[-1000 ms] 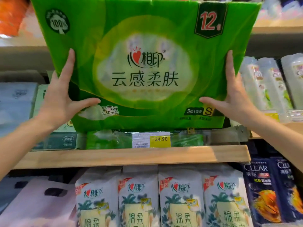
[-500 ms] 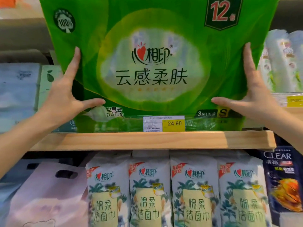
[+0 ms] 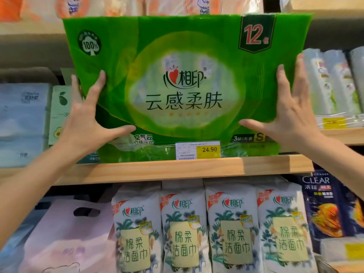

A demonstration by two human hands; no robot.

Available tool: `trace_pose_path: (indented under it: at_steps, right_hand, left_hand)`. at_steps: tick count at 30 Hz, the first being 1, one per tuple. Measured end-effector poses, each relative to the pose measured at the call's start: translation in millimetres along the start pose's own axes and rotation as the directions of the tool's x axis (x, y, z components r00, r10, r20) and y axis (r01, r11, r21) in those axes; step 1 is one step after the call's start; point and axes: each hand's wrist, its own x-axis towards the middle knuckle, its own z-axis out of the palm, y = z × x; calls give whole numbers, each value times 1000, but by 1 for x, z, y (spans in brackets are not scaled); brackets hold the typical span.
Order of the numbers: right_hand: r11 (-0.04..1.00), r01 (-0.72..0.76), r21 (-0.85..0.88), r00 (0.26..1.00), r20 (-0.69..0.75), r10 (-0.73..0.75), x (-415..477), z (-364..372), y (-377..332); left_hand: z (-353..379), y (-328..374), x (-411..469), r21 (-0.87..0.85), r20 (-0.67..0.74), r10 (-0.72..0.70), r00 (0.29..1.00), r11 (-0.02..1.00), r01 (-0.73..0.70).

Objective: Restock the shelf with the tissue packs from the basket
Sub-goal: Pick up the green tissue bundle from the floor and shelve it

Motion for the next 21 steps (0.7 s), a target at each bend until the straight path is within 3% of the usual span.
trace_pose_path:
  at_steps: [5, 11, 21]
  right_hand:
    - [992, 120, 42, 993, 1, -120, 30, -9, -33]
    - [990, 129, -57, 989, -61, -132, 64, -13, -51]
    - [990, 89, -113, 981, -162, -107, 73, 6, -46]
  left_hand:
    - [3, 12, 8, 278, -106, 122, 987, 956, -88]
    - [4, 34, 47, 427, -41, 291, 956, 870, -246]
    - [18, 43, 76, 512, -143, 318, 937, 834, -205]
